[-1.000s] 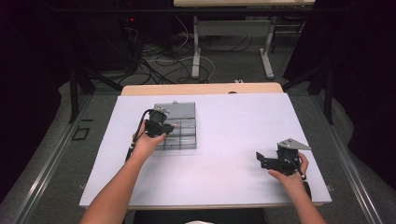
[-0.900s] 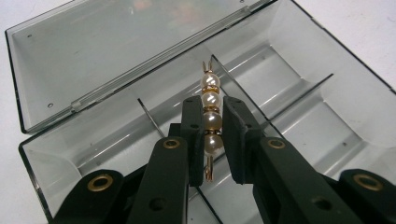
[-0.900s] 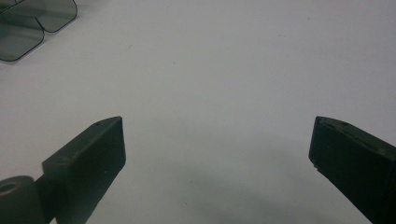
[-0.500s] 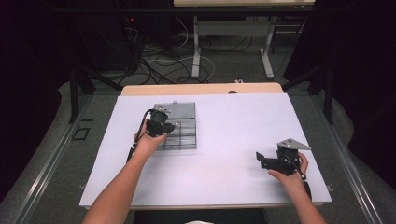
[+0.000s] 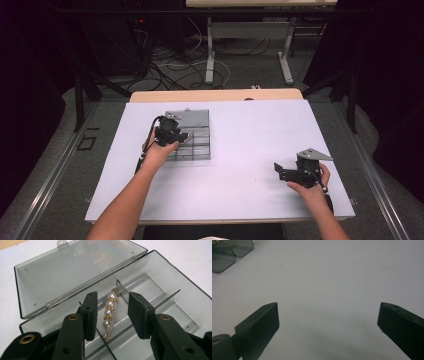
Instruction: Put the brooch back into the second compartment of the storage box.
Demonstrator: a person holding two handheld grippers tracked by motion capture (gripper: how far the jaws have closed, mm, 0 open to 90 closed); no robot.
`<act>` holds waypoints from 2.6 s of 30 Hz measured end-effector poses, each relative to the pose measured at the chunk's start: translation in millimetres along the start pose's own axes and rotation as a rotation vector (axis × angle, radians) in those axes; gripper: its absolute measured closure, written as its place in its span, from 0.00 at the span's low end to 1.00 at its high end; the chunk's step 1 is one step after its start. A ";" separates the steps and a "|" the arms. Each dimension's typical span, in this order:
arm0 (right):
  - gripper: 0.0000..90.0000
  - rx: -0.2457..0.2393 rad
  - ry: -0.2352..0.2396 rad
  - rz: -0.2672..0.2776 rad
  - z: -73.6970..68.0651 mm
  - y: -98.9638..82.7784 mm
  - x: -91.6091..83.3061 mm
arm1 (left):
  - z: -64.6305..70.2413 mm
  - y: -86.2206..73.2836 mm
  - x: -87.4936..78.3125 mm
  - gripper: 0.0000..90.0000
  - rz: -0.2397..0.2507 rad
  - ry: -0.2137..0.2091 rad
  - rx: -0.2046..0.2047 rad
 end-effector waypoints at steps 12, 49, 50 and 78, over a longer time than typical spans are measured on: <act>0.04 -0.001 0.007 -0.002 0.6 -0.1 -0.7 | 3.1 1.0 -8.8 0.56 0.028 -0.033 -0.028; 0.04 0.004 0.004 -0.001 0.1 -0.1 -1.0 | 26.4 -9.9 -48.4 0.44 0.086 -0.067 -0.033; 0.04 0.004 0.002 -0.002 0.1 0.0 -1.1 | 27.3 -9.7 -49.4 0.43 0.095 -0.070 -0.029; 0.04 0.003 0.002 0.001 0.5 0.3 -2.1 | 28.5 -40.4 -83.9 0.33 0.156 -0.065 -0.075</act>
Point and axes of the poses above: each handheld gripper's, and its own axes: x roughly forward along the jaws, y roughly out of its top, z roughly to its right, the point moved 7 cm from there along x, roughly forward along the jaws, and after that the axes turned 14 degrees about -y, right-handed, at the moved point
